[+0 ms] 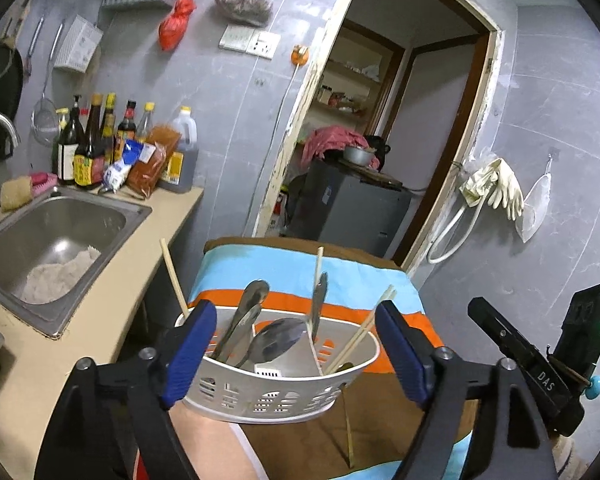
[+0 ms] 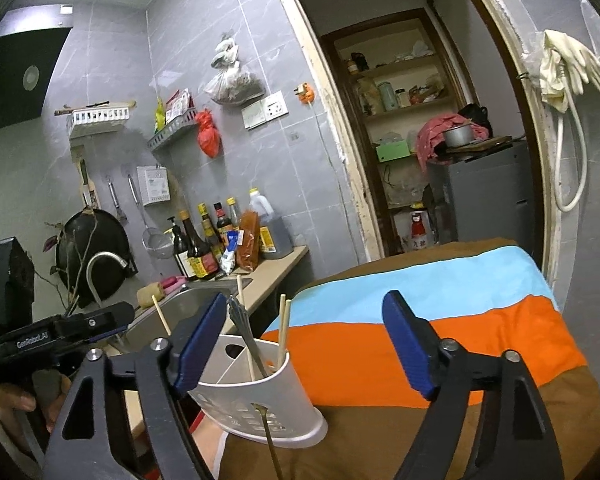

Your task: Organize utensils

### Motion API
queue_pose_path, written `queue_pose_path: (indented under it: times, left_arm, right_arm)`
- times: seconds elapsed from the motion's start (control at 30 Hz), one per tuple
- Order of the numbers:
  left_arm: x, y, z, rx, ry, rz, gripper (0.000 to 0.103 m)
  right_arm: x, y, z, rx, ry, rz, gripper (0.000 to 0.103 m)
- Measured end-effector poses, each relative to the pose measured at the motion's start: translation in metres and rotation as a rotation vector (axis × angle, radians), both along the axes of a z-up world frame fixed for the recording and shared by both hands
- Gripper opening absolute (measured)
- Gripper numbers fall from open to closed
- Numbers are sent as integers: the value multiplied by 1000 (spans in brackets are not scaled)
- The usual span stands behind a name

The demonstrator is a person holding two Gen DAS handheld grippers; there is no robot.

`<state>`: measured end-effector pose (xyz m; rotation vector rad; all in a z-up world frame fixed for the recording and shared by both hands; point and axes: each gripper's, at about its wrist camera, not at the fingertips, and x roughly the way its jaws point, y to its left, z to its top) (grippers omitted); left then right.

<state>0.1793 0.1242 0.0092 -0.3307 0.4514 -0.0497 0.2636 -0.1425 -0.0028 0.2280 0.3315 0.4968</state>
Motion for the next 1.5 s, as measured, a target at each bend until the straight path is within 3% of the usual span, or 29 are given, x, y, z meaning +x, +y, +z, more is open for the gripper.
queue_pose_path:
  times: [0.27, 0.87, 1.2, 1.5]
  left_arm:
    - [-33, -34, 6, 37, -45, 39, 102]
    - [-127, -89, 0, 122, -40, 59, 102]
    - [-164, -99, -5, 149, -41, 98, 102]
    - [-174, -96, -7, 154, -34, 113, 102]
  right_arm:
    - [-35, -28, 19, -66, -9, -47, 101]
    - [-144, -103, 36, -148, 26, -232, 101]
    - [-182, -119, 33, -171, 34, -222, 101]
    - [-189, -115, 30, -171, 40, -203, 101]
